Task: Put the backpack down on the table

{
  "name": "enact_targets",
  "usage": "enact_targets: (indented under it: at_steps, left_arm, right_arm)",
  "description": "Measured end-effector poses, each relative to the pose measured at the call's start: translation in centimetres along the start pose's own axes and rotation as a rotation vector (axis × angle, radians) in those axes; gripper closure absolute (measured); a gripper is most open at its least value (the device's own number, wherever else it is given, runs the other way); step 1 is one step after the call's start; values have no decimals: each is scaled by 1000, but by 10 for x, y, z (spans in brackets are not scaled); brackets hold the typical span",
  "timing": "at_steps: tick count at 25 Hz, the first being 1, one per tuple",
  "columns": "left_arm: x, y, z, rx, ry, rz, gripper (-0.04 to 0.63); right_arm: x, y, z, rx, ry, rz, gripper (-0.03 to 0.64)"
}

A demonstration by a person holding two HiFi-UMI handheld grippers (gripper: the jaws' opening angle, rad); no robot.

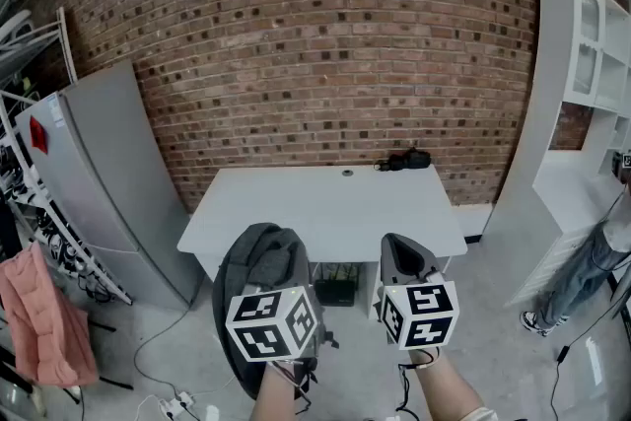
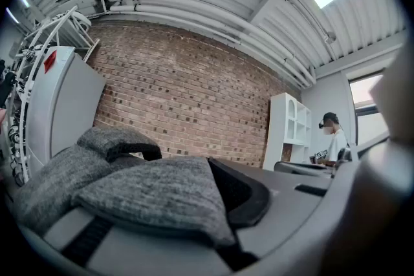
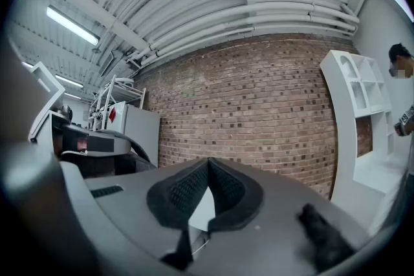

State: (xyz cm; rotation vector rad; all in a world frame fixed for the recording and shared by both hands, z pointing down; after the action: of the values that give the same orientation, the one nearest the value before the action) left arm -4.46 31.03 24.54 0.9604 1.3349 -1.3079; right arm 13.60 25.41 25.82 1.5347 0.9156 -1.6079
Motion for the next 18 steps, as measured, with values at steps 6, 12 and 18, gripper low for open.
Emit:
enact_targets:
  at_steps: [6,12,18]
  left_arm:
    - [4,-5,-13,13,-31,13,584]
    - [6,-13,-25,-16,-16,-27,584]
    - [12,-24,-33,-57,14,-38,584]
  right_arm:
    - [-1,-18,1,24,-10,-5,588]
    - [-4,-36,-2,68,-23,53,586]
    - [-8,-42,-3,16,-4,84,584]
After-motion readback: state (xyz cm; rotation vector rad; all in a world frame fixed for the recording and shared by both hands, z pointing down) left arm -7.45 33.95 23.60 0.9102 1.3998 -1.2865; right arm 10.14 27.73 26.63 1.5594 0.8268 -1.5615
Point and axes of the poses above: the fingertips, and each gripper's own axes: z forward along the fingers, y to its right, x out of its top, the point moved 6 cm from there along -z, backward along the fingers, and after that the axes turned 2 degrees about -x, right-handed, at the moved point
